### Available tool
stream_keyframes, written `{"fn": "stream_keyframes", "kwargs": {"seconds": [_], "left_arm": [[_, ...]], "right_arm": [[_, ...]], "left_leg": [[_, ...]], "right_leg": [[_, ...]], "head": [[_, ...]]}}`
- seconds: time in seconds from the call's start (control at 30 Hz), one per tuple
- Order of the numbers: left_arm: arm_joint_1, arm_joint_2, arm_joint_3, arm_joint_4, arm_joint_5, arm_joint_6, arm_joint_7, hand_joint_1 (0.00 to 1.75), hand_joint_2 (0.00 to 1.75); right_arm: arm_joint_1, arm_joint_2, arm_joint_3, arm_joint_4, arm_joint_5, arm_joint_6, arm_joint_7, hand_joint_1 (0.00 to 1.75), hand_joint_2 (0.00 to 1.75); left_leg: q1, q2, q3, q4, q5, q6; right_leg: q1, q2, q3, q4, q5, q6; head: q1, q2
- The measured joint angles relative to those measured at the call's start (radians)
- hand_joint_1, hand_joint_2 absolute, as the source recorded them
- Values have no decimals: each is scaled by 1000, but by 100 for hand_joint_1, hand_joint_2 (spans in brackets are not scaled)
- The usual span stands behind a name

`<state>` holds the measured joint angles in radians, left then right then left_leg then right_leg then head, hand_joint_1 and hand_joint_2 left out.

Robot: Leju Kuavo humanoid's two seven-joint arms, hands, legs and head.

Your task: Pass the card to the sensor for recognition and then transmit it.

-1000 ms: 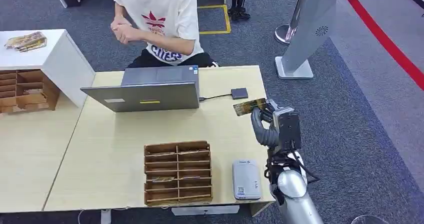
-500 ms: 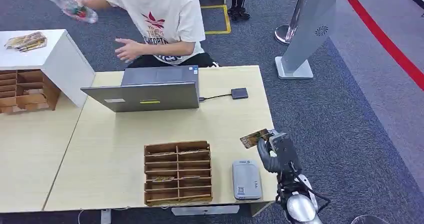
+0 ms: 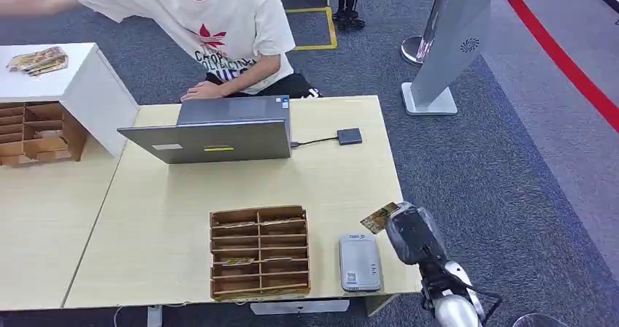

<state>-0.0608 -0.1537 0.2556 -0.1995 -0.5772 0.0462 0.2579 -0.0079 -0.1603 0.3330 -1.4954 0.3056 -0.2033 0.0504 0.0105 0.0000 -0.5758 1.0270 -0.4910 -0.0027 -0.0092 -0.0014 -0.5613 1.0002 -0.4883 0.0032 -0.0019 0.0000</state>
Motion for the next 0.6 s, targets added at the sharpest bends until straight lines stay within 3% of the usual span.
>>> {"fn": "stream_keyframes", "kwargs": {"seconds": [0.2, 0.4, 0.6], "left_arm": [[2, 0, 16, 0, 1, 0, 0, 0, 0], [2, 0, 21, 0, 1, -2, 0, 0, 0], [1, 0, 22, 0, -4, -6, 0, 0, 0]], "right_arm": [[1, -42, 53, -3, 48, 66, 48, 175, 175], [0, -58, 80, -2, 53, 75, 56, 175, 175], [-28, -67, 136, 20, 121, 130, 77, 175, 175]], "left_leg": [[0, 0, 0, 0, 0, 0], [0, 0, 0, 0, 0, 0], [0, 0, 0, 0, 0, 0]], "right_leg": [[0, 0, 0, 0, 0, 0], [0, 0, 0, 0, 0, 0], [0, 0, 0, 0, 0, 0]], "head": [[0, 0], [0, 0], [0, 0]]}}
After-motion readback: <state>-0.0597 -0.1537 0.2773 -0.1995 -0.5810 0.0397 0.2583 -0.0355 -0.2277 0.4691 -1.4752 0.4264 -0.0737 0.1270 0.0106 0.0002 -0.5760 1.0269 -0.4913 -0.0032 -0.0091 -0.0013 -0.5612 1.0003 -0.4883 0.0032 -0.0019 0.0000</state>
